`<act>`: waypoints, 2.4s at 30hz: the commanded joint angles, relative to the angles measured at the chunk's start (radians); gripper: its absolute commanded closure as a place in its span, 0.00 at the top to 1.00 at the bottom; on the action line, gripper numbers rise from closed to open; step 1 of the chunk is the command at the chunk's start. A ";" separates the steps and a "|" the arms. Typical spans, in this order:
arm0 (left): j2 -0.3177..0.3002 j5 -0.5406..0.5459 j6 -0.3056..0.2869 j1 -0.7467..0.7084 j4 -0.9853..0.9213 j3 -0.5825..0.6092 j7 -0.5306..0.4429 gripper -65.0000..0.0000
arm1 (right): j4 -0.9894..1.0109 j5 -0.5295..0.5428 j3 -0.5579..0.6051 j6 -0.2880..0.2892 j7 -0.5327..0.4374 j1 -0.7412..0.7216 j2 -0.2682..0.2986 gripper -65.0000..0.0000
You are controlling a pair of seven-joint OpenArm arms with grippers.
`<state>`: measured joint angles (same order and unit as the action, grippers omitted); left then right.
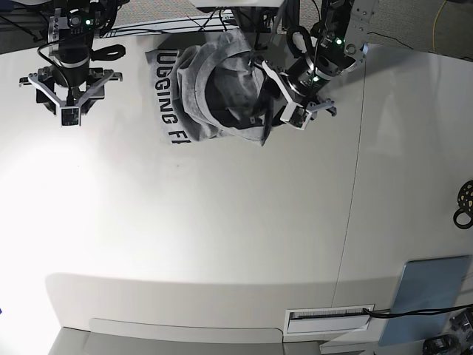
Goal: Fold the T-shirt properly
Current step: 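Pull the bundle edge with the left gripper to flatten the fold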
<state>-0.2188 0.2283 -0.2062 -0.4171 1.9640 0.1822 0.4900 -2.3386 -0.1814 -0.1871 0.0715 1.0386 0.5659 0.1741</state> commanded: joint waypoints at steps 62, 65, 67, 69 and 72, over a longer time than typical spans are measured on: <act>0.002 0.490 -0.380 -0.107 -0.018 -0.339 0.489 0.45 | -0.018 -0.010 -0.005 -0.008 -0.036 0.002 0.006 0.49; 0.002 0.489 -0.355 -0.105 -0.018 -0.275 0.479 0.45 | -0.018 -0.010 -0.005 -0.008 -0.035 0.002 0.006 0.49; 0.002 0.481 -0.333 -0.097 -0.018 -0.245 0.478 0.45 | -0.018 -0.010 -0.005 -0.008 -0.029 0.002 0.006 0.49; 0.003 0.459 -0.304 -0.091 -0.018 -0.227 0.478 0.42 | -0.018 -0.010 -0.005 -0.008 -0.015 0.002 0.006 0.49; 0.002 0.443 -0.287 -0.090 -0.018 -0.225 0.459 0.22 | -0.018 -0.010 -0.005 -0.008 -0.005 0.002 0.006 0.49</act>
<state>-0.2142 0.6544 -0.4896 -0.5045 1.9305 -0.0406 0.9623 -2.3386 -0.1814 -0.1871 0.0715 1.0473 0.5655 0.1741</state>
